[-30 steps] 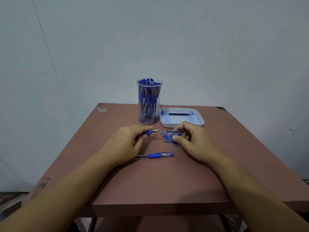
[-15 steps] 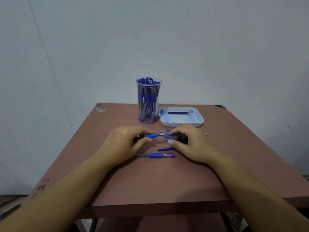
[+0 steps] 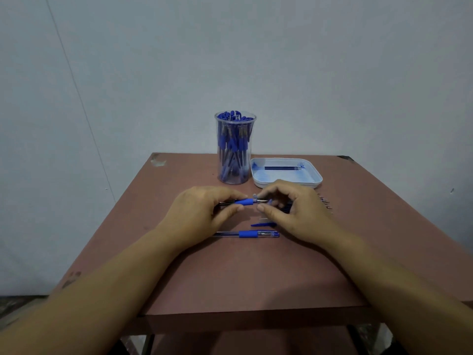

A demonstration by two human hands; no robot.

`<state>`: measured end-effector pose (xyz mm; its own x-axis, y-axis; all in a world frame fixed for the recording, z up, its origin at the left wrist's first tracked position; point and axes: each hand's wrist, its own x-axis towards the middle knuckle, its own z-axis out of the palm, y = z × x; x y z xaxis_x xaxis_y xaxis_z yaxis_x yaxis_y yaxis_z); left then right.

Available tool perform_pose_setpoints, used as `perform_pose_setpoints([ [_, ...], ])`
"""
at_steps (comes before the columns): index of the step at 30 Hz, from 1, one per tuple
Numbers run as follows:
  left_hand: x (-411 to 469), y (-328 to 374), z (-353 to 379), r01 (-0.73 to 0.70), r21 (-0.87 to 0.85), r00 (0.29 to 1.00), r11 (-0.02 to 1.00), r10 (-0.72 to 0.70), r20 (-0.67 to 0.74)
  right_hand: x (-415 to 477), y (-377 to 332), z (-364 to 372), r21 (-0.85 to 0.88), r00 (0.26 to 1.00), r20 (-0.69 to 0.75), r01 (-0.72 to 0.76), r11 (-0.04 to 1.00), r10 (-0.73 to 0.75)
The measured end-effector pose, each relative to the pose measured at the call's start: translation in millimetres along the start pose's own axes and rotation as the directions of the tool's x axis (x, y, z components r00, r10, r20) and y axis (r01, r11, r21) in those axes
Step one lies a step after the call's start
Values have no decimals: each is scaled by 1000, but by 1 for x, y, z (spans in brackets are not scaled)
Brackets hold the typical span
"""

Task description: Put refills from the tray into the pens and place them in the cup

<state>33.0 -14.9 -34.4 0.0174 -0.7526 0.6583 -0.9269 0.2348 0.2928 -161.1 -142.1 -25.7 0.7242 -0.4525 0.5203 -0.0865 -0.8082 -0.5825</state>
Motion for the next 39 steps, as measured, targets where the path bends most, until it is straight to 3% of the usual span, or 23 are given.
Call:
perform_pose_setpoints([
  [12,2,-2,1,-27,-13,999,1000,28,38,-1,-2,1,65,999,-10,-44,997,45],
  [25,2,-1,0,-14,45,999,999,11,49,1,-2,2,-1,995,34,-91,996,91],
  [31,3,-1,1,-24,41,999,999,22,39,0,-5,1,100,990,27,-140,985,138],
  [39,2,-2,2,41,33,998,999,-42,51,3,-3,2,79,993,11,-115,990,115],
])
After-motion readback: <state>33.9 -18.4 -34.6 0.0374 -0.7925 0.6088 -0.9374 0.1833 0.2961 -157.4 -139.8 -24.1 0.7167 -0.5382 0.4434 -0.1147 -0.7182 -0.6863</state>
